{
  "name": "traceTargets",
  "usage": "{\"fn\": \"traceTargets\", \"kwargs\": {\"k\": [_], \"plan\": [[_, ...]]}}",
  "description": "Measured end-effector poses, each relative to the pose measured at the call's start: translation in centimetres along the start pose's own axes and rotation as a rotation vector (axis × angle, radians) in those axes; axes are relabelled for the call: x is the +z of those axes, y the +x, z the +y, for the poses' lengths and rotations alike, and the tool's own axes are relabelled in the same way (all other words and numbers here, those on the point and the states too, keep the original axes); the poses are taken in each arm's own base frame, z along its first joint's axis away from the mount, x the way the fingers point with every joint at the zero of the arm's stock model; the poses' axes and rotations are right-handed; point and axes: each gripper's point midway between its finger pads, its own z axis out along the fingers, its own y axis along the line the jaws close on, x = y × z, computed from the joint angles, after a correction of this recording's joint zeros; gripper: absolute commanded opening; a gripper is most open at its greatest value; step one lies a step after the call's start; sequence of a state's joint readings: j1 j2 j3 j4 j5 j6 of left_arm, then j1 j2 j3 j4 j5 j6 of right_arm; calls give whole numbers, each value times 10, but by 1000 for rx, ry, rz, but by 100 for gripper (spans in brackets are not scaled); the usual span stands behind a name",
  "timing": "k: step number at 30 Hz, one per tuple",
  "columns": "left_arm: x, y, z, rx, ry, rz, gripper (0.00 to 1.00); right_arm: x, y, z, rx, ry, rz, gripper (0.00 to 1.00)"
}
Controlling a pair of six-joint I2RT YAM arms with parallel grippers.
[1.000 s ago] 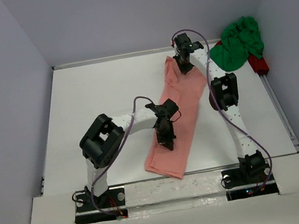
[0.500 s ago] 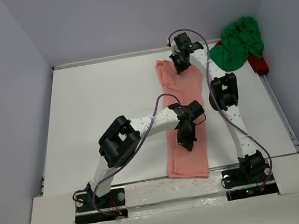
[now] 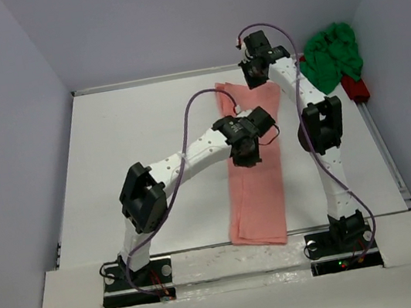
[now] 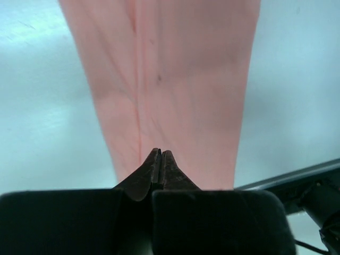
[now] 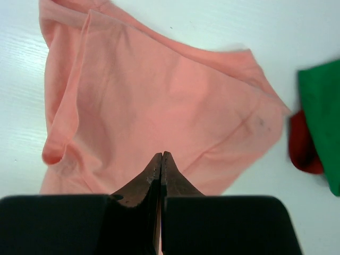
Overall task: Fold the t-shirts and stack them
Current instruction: Rotate the tshirt 90 degrees
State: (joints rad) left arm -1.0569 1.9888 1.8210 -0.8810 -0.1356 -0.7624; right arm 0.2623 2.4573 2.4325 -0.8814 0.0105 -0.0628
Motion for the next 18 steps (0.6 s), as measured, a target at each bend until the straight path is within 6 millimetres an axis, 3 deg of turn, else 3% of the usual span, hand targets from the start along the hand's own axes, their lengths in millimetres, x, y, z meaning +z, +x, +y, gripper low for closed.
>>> {"fn": "traceTargets", "kwargs": {"k": [3, 5, 8, 12, 15, 18], "plan": [[0, -32, 20, -23, -16, -44, 0, -25, -1, -11, 23, 65, -6, 0], [3, -61, 45, -58, -31, -71, 0, -34, 1, -16, 43, 100, -2, 0], [5, -110, 77, -104, -31, -119, 0, -35, 7, -20, 84, 133, 18, 0], [23, -170, 104, -103, 27, -181, 0, -28, 32, -18, 122, 142, 91, 0], [51, -188, 111, -65, 68, -176, 0, -25, 45, -17, 136, 146, 131, 0], [84, -183, 103, -14, 133, -128, 0, -26, 48, -18, 148, 156, 143, 0]]}}
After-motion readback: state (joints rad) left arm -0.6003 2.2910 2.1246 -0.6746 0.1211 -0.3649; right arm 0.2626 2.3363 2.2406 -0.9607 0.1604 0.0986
